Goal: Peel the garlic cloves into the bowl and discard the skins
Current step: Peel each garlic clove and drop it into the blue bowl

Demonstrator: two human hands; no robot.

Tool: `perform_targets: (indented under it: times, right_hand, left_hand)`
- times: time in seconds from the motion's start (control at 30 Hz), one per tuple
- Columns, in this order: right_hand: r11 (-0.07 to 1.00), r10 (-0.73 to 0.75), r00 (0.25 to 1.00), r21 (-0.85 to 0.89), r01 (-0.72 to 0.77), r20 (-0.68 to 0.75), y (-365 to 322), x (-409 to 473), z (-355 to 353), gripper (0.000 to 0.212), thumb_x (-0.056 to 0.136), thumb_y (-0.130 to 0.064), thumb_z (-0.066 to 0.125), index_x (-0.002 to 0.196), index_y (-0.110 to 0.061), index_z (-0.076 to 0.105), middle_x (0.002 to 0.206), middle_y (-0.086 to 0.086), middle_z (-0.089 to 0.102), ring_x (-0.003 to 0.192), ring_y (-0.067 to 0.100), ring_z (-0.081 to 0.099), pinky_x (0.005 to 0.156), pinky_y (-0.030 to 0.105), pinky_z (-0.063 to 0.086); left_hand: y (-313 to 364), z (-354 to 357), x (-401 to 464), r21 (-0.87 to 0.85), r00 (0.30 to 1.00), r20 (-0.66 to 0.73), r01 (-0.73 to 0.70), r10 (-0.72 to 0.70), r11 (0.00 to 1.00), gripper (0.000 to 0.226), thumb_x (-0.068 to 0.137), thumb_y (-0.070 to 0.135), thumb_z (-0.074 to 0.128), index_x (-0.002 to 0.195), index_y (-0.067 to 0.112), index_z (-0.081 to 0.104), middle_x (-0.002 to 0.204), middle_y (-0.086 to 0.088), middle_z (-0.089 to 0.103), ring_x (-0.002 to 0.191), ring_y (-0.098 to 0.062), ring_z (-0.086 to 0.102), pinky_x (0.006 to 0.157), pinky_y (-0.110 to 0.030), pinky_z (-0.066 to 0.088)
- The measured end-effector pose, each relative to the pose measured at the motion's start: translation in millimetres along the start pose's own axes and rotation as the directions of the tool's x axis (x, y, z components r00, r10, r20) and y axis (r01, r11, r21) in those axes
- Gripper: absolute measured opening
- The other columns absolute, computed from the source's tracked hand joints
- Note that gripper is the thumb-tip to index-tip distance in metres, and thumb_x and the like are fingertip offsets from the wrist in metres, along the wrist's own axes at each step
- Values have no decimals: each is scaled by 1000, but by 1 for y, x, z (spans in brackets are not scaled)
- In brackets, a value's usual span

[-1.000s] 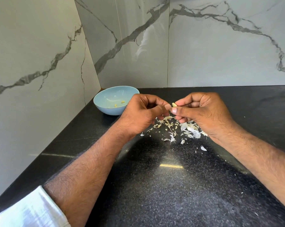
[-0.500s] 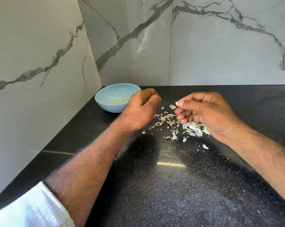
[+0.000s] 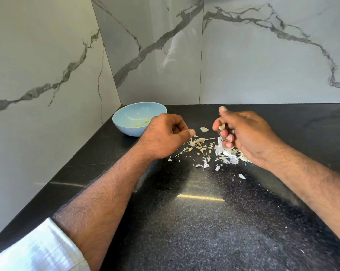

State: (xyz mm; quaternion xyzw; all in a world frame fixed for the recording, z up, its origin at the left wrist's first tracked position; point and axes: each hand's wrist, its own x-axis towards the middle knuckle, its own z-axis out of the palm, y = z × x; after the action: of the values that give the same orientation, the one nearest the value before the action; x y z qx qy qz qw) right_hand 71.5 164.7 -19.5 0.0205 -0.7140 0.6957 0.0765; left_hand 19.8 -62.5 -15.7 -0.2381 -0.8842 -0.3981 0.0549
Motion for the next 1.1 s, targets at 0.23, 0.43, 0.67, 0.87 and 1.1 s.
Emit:
perform_targets:
  times: [0.23, 0.43, 0.67, 0.87, 1.1]
  right_hand:
    - [971, -88, 994, -216, 101, 69, 12, 0, -1, 15, 92, -6, 76, 106, -9, 80, 79, 1, 76, 66, 15, 68, 70, 32, 62]
    - [985, -67, 995, -152, 78, 78, 6, -4, -3, 13, 94, -7, 73, 104, -2, 79, 83, 7, 77, 69, 17, 68, 66, 30, 61]
    - [1000, -5, 997, -18, 6, 80, 0, -10, -1, 22, 88, -18, 77, 101, 0, 78, 82, 18, 74, 69, 24, 66, 67, 36, 60]
    - [999, 12, 996, 44, -16, 88, -1, -13, -2, 34, 76, -3, 78, 110, 2, 74, 103, 25, 77, 85, 28, 76, 76, 34, 65]
    - [988, 30, 996, 147, -43, 88, -2, -12, -3, 24, 75, -4, 79, 99, -3, 79, 101, 23, 77, 84, 25, 73, 77, 33, 64]
  left_hand:
    - [2, -4, 0, -33, 1000, 25, 20, -19, 999, 40, 96, 47, 77, 78, 12, 68, 64, -4, 73, 57, -18, 69, 68, -41, 65]
    - [1, -13, 0, -152, 996, 79, -37, 49, 988, 25, 101, 25, 75, 90, 7, 63, 75, -9, 73, 62, -18, 63, 57, -25, 53]
    - [3, -29, -5, -11, 988, 144, -54, 55, 998, 53, 89, 52, 82, 66, 10, 59, 62, -14, 59, 54, -13, 45, 61, -29, 43]
    - [-2, -32, -7, -3, 973, 197, -119, 118, 993, 59, 89, 12, 85, 136, 33, 55, 103, 5, 71, 85, -26, 69, 82, -37, 60]
    - [-7, -32, -2, 73, 999, 4, -44, 44, 996, 16, 91, 40, 84, 92, 28, 74, 81, 2, 76, 76, -22, 72, 80, -47, 63]
